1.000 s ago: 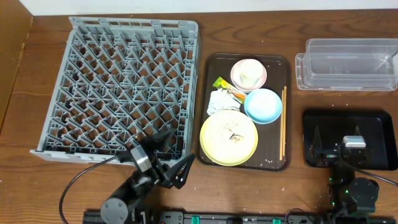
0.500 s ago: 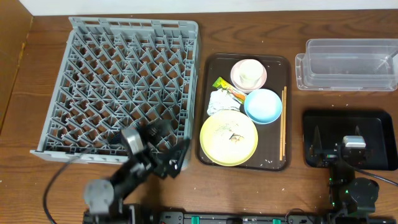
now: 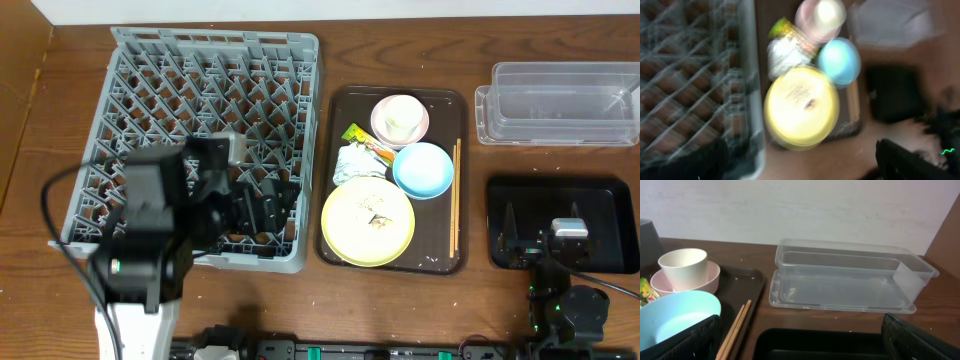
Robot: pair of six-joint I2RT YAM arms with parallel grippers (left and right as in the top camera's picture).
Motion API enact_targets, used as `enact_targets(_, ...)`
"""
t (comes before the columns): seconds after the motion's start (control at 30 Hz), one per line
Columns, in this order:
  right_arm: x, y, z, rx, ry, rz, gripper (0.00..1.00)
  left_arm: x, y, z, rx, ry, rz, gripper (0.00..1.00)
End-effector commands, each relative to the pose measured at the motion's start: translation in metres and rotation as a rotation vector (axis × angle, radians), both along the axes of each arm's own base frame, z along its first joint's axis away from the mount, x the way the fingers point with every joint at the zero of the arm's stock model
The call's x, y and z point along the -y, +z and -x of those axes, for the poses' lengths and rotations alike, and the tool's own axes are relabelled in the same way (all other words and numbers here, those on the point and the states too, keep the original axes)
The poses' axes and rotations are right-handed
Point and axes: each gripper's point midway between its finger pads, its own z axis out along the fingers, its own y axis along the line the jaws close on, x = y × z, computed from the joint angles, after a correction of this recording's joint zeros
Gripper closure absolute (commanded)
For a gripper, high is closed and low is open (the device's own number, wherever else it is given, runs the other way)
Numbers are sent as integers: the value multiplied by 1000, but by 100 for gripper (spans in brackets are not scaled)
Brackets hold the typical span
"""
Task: Sort waste into correct bins and load items into the dishwasher
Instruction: 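Move the left gripper over the tray toward the white tissue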
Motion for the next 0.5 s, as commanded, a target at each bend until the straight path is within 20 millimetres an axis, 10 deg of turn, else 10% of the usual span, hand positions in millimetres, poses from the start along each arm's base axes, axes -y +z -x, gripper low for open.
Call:
enact_targets(0.0,-2,0,0,1,9,-13,1,-26,1,-12,-8,27,-341,5)
enact_targets(0.47,-2,0,0,1,9,-13,1,88,8,-21,7,-302,-65,2)
